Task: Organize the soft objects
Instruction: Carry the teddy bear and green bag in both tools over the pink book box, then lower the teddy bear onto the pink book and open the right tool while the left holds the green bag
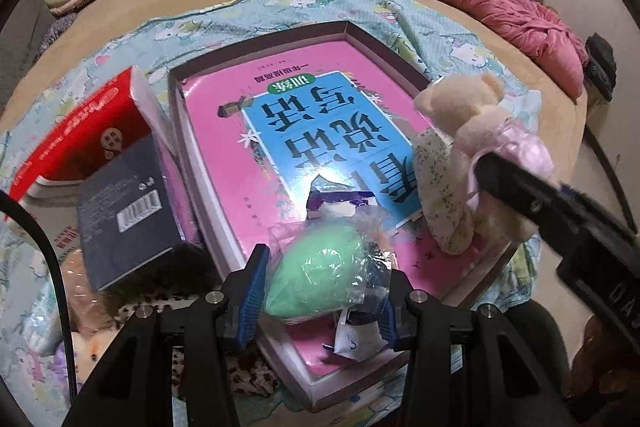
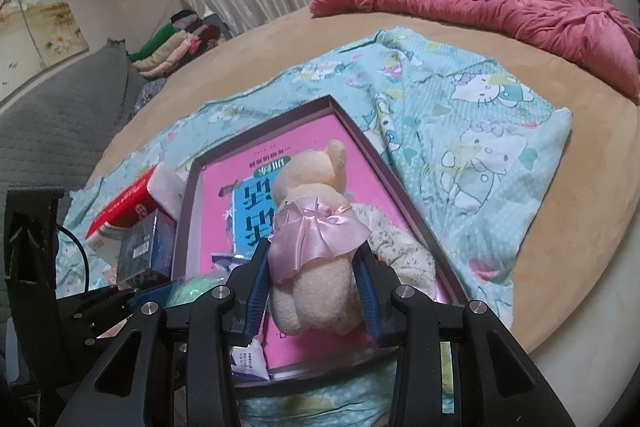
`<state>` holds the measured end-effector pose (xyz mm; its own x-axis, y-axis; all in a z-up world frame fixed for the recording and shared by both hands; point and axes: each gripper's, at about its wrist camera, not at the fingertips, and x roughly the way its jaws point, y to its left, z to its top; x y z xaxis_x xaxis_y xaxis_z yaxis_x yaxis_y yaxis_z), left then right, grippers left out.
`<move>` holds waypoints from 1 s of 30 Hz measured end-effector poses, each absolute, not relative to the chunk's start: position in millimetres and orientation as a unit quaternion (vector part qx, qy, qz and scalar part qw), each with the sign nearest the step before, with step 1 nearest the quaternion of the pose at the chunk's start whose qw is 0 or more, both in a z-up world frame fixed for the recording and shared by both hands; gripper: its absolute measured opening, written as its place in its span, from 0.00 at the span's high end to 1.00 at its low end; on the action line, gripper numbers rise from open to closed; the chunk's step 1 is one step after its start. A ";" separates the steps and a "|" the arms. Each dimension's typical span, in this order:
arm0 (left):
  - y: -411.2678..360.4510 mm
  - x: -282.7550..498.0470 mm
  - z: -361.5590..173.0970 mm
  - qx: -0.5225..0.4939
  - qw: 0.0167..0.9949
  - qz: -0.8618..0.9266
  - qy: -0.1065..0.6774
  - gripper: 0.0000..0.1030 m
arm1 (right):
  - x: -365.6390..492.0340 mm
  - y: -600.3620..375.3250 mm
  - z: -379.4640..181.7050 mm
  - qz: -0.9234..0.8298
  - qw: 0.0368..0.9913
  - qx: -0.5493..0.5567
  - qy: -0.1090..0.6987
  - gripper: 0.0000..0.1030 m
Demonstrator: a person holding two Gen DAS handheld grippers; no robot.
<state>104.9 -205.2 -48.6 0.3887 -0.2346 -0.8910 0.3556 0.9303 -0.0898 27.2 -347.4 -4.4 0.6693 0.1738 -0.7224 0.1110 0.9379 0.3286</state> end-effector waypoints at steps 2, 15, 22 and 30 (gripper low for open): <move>-204.8 106.0 -50.7 0.051 0.830 -0.179 0.526 0.54 | 27.9 -346.4 -7.0 0.019 0.894 0.173 0.412 0.60; -203.1 105.1 -61.4 0.054 0.828 -0.176 0.530 0.54 | 36.4 -334.4 -25.7 0.037 0.881 0.155 0.446 0.60; -203.5 103.8 -61.5 0.059 0.828 -0.176 0.529 0.54 | 40.0 -330.4 -30.3 0.034 0.878 0.147 0.454 0.60; -200.2 102.9 -61.3 0.056 0.829 -0.175 0.529 0.54 | 45.3 -328.9 -35.2 0.021 0.878 0.137 0.458 0.58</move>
